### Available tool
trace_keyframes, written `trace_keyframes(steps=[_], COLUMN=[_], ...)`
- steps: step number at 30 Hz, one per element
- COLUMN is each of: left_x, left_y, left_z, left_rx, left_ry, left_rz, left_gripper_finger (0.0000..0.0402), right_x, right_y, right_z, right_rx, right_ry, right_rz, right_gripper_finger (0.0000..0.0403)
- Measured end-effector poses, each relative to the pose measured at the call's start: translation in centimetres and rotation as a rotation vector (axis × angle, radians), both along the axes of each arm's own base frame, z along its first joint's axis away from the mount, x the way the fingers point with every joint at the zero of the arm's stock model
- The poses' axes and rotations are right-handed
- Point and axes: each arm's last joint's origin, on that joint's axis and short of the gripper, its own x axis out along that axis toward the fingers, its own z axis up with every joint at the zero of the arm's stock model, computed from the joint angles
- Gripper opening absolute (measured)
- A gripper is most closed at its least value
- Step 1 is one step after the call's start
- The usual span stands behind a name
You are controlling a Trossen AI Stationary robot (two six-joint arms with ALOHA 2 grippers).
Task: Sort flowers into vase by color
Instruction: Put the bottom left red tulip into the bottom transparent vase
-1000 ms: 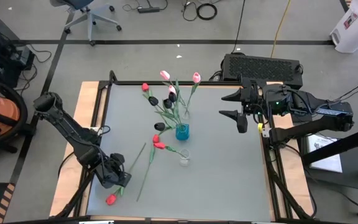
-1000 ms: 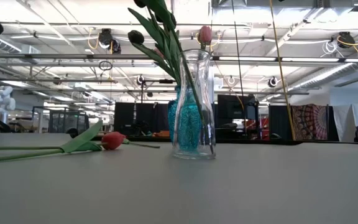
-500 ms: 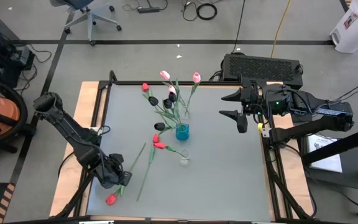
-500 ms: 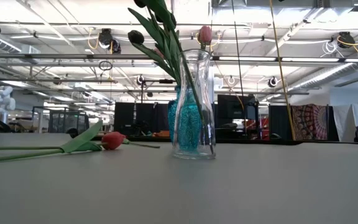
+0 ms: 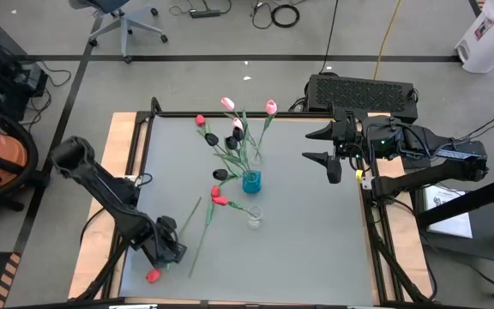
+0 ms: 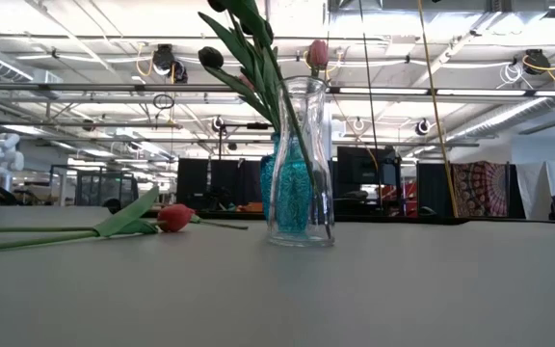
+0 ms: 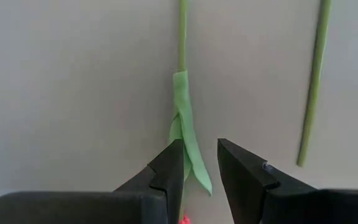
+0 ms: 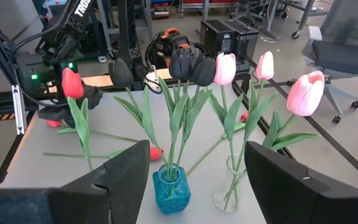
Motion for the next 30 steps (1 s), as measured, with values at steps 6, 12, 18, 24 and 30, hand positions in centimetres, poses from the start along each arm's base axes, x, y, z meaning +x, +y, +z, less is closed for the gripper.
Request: trace_keyframes(steps=[6,12,18,24,30], left_x=[-0.1,-0.3,0.0,-0.1,-0.1], left_y=[-0.3,-0.9,-1.4,-1.3,-1.2], left_z=[-0.9,-2.0,-2.1,-2.1,-2.2], left_rx=[0.038,0.063,0.029,0.033,0.045], left_ry=[0.034,0.064,0.043,0.047,0.051], left_rz=[-0.013,-0.030,-0.034,-0.034,-0.033], left_gripper_finger=[0.0105,0.0105,0.0105,0.0105,0.0104], right_x=[0.0,0.0,0.0,0.0,0.0], right_y=[0.0,0.0,0.0,0.0,0.0], right_z=[0.0,0.0,0.0,0.0,0.0], right_rx=[0.000,0.000,0.000,0.000,0.000], right_ry=[0.000,0.000,0.000,0.000,0.000], right_rz=[0.000,0.000,0.000,0.000,0.000], right_gripper_finger=[0.0254,0.0254,0.0254,0.0254,0.0254])
